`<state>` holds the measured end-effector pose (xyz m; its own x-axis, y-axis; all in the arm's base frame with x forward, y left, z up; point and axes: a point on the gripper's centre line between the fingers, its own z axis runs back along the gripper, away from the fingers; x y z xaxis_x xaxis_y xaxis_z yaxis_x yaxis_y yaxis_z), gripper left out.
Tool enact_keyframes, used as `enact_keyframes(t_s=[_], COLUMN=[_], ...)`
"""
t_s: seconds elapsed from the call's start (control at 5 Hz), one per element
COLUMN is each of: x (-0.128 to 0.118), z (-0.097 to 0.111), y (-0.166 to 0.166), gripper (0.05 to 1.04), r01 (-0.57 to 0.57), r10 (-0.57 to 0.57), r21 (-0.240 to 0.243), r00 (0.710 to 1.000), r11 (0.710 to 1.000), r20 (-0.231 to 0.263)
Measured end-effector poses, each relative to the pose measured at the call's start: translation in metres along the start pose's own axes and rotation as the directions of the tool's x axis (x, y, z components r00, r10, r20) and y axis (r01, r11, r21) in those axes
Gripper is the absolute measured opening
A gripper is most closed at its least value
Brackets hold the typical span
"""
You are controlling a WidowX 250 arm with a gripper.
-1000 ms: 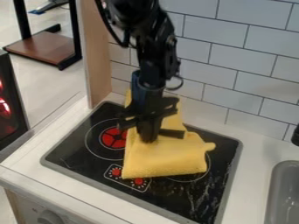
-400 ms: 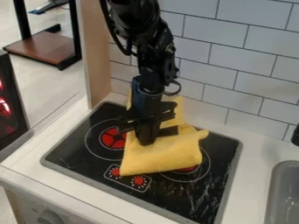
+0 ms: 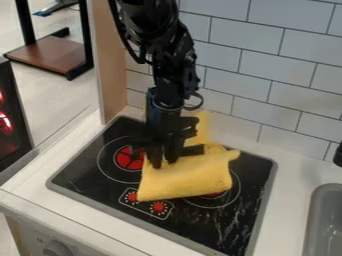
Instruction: Fold the yellow cloth from bottom to top
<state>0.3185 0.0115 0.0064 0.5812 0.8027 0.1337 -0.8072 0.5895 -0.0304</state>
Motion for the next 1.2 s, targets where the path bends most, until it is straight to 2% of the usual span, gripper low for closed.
enact_keyframes(t_s=[0.2, 0.4, 0.6, 1.0, 1.2], x=[-0.002, -0.004, -0.006, -0.006, 0.002], z=[0.007, 0.02, 0.032, 0.092, 0.103], y=[0.002, 0.002, 0.004, 0.016, 0.027], gripper=[0.817, 1.016, 1.009, 1.0, 0.999], r01=[0.014, 0.02, 0.023, 0.03, -0.013], r10=[-0.014, -0.02, -0.022, -0.009, 0.038], r21=[-0.017, -0.051, -0.081, -0.187, -0.217], r00=[1.0, 1.0, 1.0, 0.994, 0.993], r11=[1.0, 0.998, 0.996, 0.982, 0.976], r20=[0.001, 0.005, 0.015, 0.111, 0.114])
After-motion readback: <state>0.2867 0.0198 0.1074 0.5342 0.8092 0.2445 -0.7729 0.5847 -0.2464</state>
